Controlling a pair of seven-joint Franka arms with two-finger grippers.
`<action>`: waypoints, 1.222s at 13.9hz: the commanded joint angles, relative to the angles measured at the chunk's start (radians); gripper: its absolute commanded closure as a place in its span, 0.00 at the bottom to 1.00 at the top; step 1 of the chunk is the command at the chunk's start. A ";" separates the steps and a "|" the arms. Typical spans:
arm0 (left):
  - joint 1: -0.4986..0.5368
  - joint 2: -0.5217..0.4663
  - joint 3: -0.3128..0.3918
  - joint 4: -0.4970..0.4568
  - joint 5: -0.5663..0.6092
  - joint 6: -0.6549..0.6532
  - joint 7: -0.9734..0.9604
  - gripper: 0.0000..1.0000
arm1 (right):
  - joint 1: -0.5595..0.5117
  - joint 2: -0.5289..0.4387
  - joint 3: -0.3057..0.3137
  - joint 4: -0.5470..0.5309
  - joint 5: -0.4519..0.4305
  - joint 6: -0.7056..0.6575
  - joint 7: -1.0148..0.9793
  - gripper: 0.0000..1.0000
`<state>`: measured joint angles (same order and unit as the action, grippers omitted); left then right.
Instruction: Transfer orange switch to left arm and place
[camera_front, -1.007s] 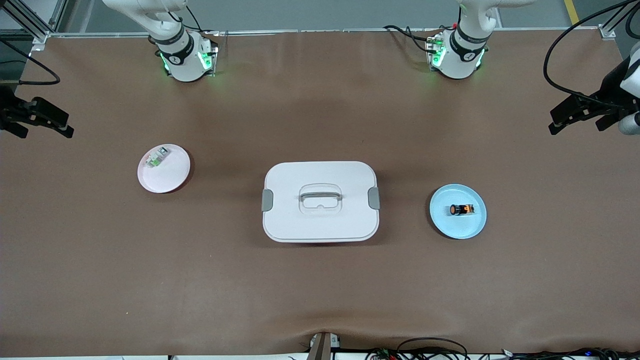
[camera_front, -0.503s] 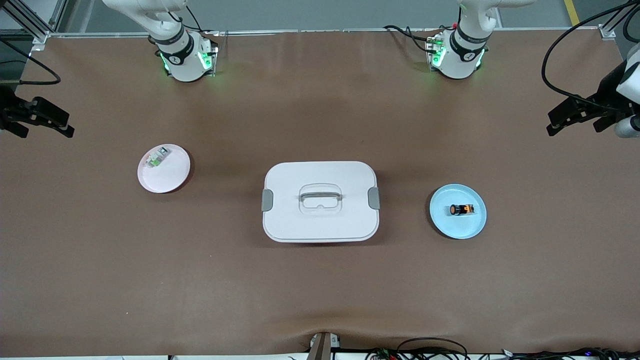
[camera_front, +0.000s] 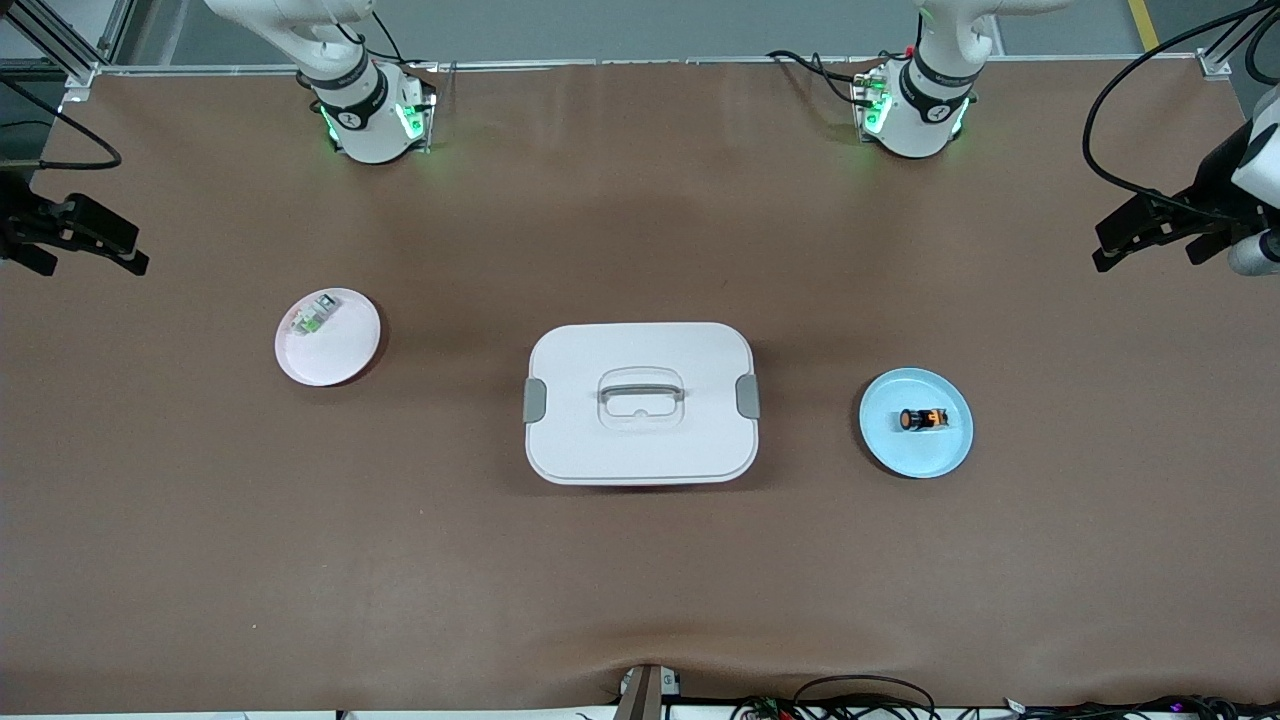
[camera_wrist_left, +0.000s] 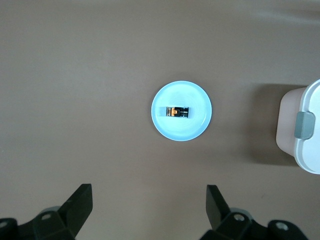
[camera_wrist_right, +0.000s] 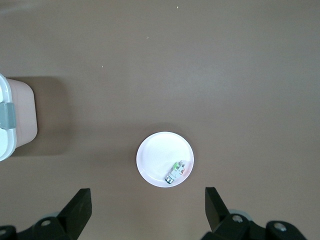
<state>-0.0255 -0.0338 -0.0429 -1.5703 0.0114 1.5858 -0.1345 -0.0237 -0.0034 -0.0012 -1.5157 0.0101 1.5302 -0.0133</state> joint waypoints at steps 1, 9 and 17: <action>-0.008 -0.014 0.008 -0.005 -0.016 -0.001 0.015 0.00 | 0.001 -0.015 0.003 -0.003 -0.009 -0.010 0.016 0.00; -0.007 -0.009 0.006 -0.005 -0.015 0.008 0.013 0.00 | 0.001 -0.015 0.001 -0.003 -0.004 -0.009 0.018 0.00; 0.002 -0.006 -0.018 0.016 -0.002 -0.001 0.010 0.00 | 0.002 -0.015 0.003 -0.003 0.002 -0.010 0.052 0.00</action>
